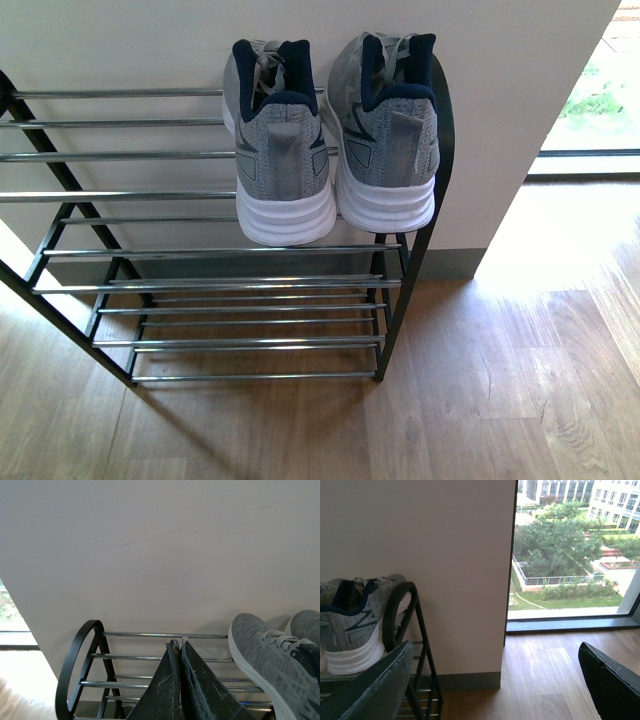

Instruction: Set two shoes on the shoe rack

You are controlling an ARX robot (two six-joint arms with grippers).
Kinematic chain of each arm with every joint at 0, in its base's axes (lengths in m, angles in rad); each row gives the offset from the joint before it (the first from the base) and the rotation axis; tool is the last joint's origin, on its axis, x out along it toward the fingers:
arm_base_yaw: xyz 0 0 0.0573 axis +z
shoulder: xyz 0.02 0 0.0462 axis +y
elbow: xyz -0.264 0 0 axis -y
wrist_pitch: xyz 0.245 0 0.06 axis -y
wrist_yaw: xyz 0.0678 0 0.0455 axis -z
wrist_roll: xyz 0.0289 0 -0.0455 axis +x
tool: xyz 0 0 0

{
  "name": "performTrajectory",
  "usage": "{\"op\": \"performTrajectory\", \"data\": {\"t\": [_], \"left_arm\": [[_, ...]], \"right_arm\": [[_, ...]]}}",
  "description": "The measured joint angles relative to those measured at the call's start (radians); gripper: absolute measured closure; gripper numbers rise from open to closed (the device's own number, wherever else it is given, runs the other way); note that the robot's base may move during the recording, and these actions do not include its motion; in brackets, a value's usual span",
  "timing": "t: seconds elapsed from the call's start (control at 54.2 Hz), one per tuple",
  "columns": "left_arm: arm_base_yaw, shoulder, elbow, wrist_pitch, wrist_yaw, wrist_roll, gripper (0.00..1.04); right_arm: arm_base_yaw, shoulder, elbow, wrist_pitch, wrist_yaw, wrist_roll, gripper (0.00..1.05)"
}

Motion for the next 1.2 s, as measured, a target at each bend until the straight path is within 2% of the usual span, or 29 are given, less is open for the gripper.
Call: {"op": "performTrajectory", "data": {"t": [0.498, 0.554, 0.627, 0.904, 1.015, 1.199], "left_arm": [[0.091, -0.253, -0.216, -0.037, 0.091, 0.005, 1.03], [0.134, -0.295, -0.237, -0.059, 0.157, 0.006, 1.03], [0.174, -0.352, -0.260, -0.091, 0.167, 0.006, 1.03], [0.176, -0.492, -0.304, -0.188, 0.175, 0.006, 1.03], [0.176, -0.515, -0.343, -0.160, 0.175, 0.006, 1.03], [0.176, -0.642, -0.346, -0.279, 0.175, 0.006, 1.03]], "right_arm": [[0.000, 0.000, 0.000, 0.000, 0.000, 0.000, 0.09], [0.000, 0.000, 0.000, 0.000, 0.000, 0.000, 0.09], [0.000, 0.000, 0.000, 0.000, 0.000, 0.000, 0.09], [0.000, 0.000, 0.000, 0.000, 0.000, 0.000, 0.09], [0.000, 0.000, 0.000, 0.000, 0.000, 0.000, 0.09], [0.000, 0.000, 0.000, 0.000, 0.000, 0.000, 0.09]]}}
